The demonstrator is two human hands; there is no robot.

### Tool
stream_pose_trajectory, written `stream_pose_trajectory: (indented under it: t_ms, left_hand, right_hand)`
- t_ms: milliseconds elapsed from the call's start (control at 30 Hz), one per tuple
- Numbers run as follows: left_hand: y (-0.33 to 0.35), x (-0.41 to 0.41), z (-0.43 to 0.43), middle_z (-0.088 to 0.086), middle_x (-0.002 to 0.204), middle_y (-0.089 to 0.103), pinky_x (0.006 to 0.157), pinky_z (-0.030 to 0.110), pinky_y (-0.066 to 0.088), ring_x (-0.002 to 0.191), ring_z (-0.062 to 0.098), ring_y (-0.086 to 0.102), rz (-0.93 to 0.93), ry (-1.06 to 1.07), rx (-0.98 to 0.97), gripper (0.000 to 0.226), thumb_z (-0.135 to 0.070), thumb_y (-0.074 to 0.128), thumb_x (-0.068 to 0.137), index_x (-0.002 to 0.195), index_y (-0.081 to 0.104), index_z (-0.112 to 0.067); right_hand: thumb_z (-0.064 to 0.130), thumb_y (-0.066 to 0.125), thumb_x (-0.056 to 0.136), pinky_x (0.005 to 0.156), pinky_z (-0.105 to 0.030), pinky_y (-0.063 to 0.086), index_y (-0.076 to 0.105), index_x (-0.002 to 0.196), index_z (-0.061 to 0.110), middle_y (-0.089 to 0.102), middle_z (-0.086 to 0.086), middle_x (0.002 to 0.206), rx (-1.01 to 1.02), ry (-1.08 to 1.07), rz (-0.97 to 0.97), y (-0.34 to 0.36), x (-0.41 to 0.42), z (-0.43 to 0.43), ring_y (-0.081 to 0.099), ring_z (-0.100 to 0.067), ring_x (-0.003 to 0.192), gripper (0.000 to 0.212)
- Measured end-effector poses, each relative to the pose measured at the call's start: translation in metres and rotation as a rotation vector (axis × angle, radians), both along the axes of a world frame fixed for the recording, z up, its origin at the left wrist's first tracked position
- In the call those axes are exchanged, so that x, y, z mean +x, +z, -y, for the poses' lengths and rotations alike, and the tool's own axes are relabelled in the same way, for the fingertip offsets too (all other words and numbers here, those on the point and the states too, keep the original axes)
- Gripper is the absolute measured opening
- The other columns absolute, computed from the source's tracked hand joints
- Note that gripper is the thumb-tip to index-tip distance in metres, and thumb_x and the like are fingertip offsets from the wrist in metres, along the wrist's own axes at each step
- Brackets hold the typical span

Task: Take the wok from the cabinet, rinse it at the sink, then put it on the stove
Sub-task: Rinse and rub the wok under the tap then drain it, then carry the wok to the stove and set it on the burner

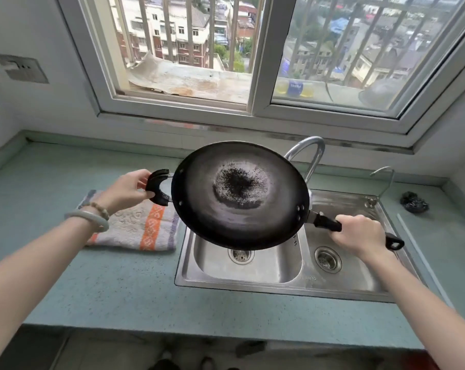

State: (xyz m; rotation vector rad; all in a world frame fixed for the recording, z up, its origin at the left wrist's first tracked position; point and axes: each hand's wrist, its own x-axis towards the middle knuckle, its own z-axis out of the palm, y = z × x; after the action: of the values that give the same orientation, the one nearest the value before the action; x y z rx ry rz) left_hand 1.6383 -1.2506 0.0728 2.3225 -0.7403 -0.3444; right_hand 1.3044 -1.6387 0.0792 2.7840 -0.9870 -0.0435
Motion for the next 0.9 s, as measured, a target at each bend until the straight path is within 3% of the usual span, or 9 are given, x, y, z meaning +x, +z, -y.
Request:
stream_pose_trajectory:
  t_ms: [133,367,467,567,700,800,900]
  left_hand:
    - [0.041,0.008,-0.045,0.009,0.095,0.065,0.077,0.029,0.048,0.088,0.023,0.063,-0.037,0.059,-0.002,0.025,0.000,0.065,0.082,0.104,0.058,-0.009]
    - [0.061,-0.014,-0.177,0.009,0.092,0.064,0.069,0.015,0.050,0.081,0.018,0.060,-0.142,0.381,-0.182,0.021,-0.004,0.065,0.086,0.103,0.058,-0.013]
    - [0.041,-0.042,-0.255,0.013,0.100,0.063,0.076,0.025,0.057,0.090,0.023,0.063,-0.256,0.587,-0.340,0.025,-0.009,0.070,0.082,0.104,0.058,-0.010]
    - [0.023,-0.090,-0.339,0.019,0.106,0.058,0.070,0.023,0.058,0.087,0.023,0.062,-0.340,0.796,-0.470,0.029,-0.004,0.060,0.089,0.116,0.051,0.001]
    - [0.006,-0.178,-0.446,0.019,0.099,0.063,0.071,0.025,0.058,0.078,0.018,0.067,-0.384,1.018,-0.555,0.022,-0.003,0.058,0.090,0.112,0.055,0.001]
    - [0.002,-0.251,-0.519,0.017,0.095,0.067,0.064,0.024,0.059,0.076,0.020,0.068,-0.367,1.170,-0.596,0.017,-0.001,0.058,0.089,0.107,0.058,0.000]
    - [0.003,-0.329,-0.587,0.016,0.093,0.066,0.061,0.020,0.057,0.065,0.013,0.070,-0.336,1.293,-0.616,0.014,-0.002,0.057,0.090,0.103,0.059,0.000]
  right_hand:
    - [0.037,0.058,0.077,0.062,-0.032,0.036,0.046,0.063,0.024,0.059,-0.007,0.069,0.084,0.109,0.029,0.023,0.042,-0.010,0.065,-0.031,0.084,0.023]
    - [0.032,0.062,0.072,0.059,-0.031,0.036,0.056,0.067,0.020,0.055,-0.003,0.066,0.149,0.414,-0.002,0.044,0.118,-0.081,0.047,-0.030,0.066,0.014]
    - [0.038,0.060,0.076,0.061,-0.030,0.036,0.052,0.064,0.027,0.058,-0.004,0.072,0.132,0.579,-0.080,0.036,0.145,-0.134,0.053,-0.031,0.070,0.017]
    - [0.038,0.059,0.075,0.062,-0.029,0.039,0.060,0.075,0.029,0.062,0.002,0.075,0.149,0.736,-0.153,0.022,0.169,-0.201,0.062,-0.028,0.078,0.009]
    - [0.041,0.055,0.069,0.061,-0.026,0.038,0.057,0.075,0.026,0.052,0.001,0.075,0.142,0.944,-0.268,0.009,0.187,-0.311,0.065,-0.026,0.087,0.017]
    - [0.035,0.057,0.069,0.057,-0.025,0.041,0.065,0.086,0.021,0.052,0.003,0.072,0.144,1.068,-0.305,0.003,0.189,-0.397,0.065,-0.026,0.084,0.024]
    - [0.035,0.058,0.066,0.057,-0.027,0.047,0.062,0.076,0.023,0.054,0.004,0.067,0.175,1.208,-0.342,-0.005,0.184,-0.486,0.063,-0.024,0.074,0.016]
